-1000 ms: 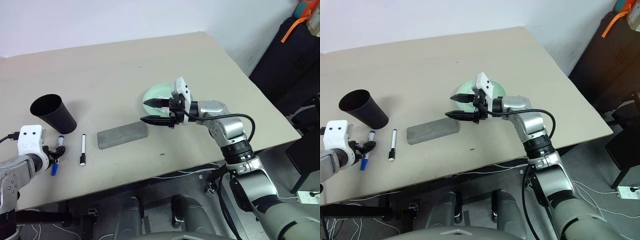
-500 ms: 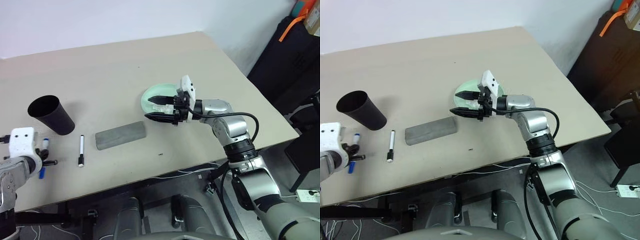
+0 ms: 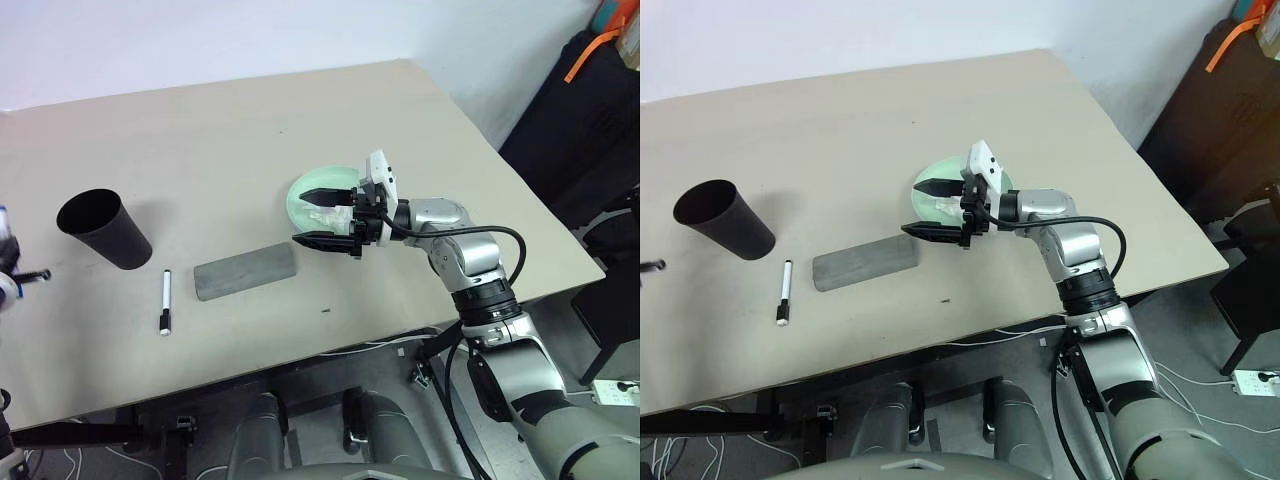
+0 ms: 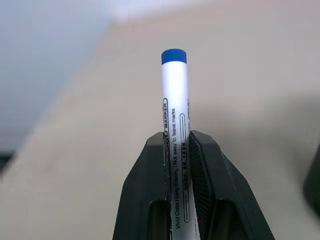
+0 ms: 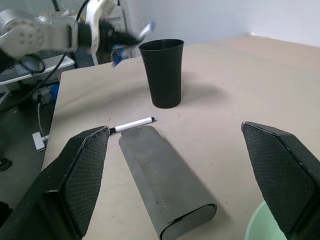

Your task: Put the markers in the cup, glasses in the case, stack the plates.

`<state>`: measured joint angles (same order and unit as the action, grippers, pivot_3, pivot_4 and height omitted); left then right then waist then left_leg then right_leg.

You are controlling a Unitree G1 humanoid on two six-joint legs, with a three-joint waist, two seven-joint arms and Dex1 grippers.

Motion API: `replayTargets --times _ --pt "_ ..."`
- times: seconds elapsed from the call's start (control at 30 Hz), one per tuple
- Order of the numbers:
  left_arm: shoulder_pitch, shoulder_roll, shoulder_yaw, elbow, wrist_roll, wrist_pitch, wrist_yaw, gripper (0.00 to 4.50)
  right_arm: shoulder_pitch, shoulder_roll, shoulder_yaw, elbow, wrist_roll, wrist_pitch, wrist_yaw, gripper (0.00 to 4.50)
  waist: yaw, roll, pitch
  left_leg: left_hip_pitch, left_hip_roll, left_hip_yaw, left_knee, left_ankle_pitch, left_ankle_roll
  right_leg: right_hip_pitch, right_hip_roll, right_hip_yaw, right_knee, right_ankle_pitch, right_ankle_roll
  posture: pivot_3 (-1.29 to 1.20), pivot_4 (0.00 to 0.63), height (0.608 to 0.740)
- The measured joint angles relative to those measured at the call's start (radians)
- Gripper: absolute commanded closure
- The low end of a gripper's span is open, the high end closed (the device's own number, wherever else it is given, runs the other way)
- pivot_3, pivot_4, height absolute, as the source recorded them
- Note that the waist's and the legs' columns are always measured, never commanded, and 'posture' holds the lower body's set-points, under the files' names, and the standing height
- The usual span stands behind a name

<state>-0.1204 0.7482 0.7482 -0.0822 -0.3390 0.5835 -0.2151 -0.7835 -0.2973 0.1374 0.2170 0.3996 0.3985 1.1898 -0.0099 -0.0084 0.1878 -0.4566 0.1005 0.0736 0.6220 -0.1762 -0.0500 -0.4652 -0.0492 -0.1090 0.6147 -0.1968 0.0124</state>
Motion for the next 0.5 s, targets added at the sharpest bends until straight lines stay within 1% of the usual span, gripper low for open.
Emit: replayTargets --times 0.13,0.23,0.37,0.5 --pt "-0.052 0.012 0.047 0.022 -0.037 -0.145 -0.073 4.24 0.006 -0.006 0.009 -0.033 0.011 0.01 0.033 0.02 -0.001 0.0 0.0 0.0 0.0 0.002 0.001 0.0 0.0 0.0 0.0 0.001 0.0 0.001 0.003 0.0 0.15 0.735" --pt "-0.095 0.012 0.059 0.022 -0.099 -0.233 -0.156 4.24 0.01 -0.006 0.012 -0.038 0.015 0.017 0.031 0.02 0.0 0.0 0.0 0.0 0.0 0.002 0.002 0.0 0.0 0.0 0.0 0.001 0.002 0.0 0.002 0.0 0.15 0.735" --pt "-0.135 0.006 0.051 0.018 -0.171 -0.274 -0.228 4.24 0.021 -0.003 0.024 -0.039 0.008 0.016 0.014 0.02 0.001 0.0 0.0 0.001 0.001 0.002 0.003 0.0 0.0 0.0 0.0 0.001 0.003 0.0 0.001 0.0 0.15 0.735" --pt "-0.181 -0.036 -0.001 0.024 -0.216 -0.325 -0.287 4.24 0.029 0.004 0.03 -0.039 -0.003 0.01 -0.017 0.02 0.001 0.0 0.0 0.002 0.001 0.002 0.005 0.0 0.0 0.001 0.001 0.001 0.005 0.0 0.001 0.0 0.15 0.735"
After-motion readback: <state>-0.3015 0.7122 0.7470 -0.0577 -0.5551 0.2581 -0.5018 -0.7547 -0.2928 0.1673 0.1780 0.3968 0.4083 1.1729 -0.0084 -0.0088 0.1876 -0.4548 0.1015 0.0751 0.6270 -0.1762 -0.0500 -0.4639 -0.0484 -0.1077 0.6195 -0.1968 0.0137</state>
